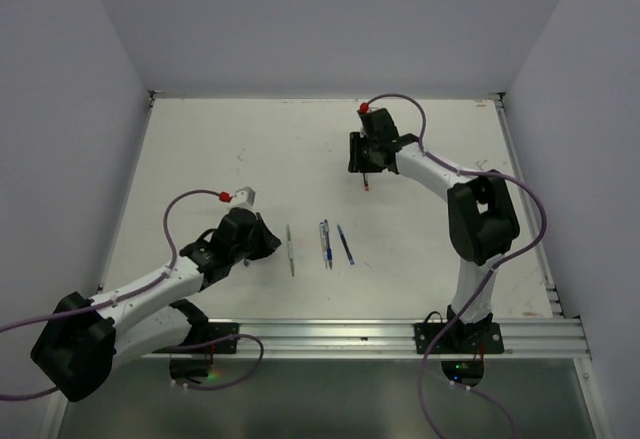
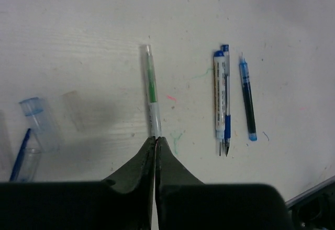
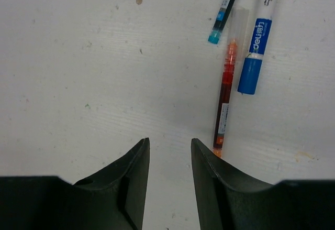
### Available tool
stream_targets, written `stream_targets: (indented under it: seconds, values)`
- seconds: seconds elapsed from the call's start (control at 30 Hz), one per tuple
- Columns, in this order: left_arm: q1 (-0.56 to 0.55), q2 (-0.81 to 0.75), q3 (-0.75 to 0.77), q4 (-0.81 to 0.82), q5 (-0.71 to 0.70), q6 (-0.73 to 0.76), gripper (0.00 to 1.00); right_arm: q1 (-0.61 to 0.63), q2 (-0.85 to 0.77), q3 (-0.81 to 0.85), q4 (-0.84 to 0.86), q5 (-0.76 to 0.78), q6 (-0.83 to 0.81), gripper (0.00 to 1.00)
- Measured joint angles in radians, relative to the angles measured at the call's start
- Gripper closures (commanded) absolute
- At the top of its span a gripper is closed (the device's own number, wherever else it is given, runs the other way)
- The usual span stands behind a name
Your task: Open the pen caps
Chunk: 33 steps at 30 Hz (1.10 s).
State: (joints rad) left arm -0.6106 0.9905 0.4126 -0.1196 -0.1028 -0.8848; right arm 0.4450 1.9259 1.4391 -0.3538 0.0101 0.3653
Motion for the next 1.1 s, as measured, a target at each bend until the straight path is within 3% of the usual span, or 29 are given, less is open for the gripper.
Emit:
stream_targets:
  seconds: [0.13, 0.5, 0.77, 1.1]
  values:
    - [-0.059, 0.093, -0.020, 0.055, 0.018, -0.022, 1.00, 0.000, -0.030, -0.050, 0.000, -0.002, 0.000, 0.58]
    - [-0.084, 0.256, -0.026, 0.160, 0.020, -0.032, 1.00, -0.036, -0.055, -0.063, 0.000, -0.005, 0.000, 0.58]
    - [-0.096, 0.383, 0.013, 0.296, 0.061, -0.037, 1.00, -0.067, 0.045, 0.051, 0.003, -0.032, -0.001, 0.58]
    - [-0.106, 0.456, 0.053, 0.348, 0.088, -0.037, 1.00, -0.068, 0.178, 0.187, 0.024, -0.024, -0.007, 0.59]
